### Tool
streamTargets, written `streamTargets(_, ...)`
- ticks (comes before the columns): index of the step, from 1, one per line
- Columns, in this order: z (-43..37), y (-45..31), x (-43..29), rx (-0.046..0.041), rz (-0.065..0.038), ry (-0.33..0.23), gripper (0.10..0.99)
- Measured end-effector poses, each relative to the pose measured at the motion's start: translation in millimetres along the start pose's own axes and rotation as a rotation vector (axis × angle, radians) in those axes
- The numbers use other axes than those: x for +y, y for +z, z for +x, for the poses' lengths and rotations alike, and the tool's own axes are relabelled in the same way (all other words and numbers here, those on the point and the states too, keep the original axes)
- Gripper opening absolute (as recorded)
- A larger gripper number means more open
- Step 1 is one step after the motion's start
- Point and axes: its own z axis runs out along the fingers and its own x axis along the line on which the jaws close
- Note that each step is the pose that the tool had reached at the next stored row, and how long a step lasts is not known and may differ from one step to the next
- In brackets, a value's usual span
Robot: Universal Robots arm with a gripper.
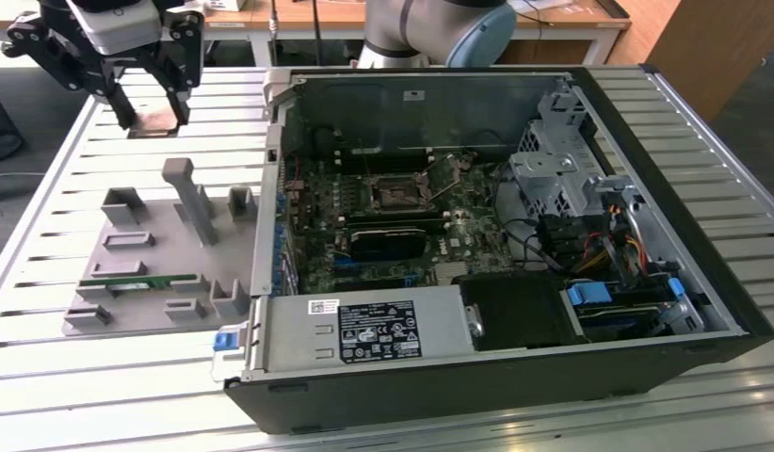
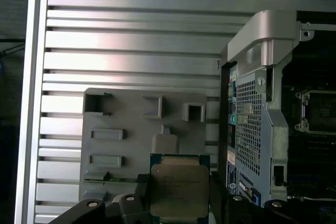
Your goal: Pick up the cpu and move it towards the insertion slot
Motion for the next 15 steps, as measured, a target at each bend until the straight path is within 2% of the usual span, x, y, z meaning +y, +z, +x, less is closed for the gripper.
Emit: streamTargets(15, -13.2, 0.2, 0.6, 0.0000, 0.000, 0.000, 0.541)
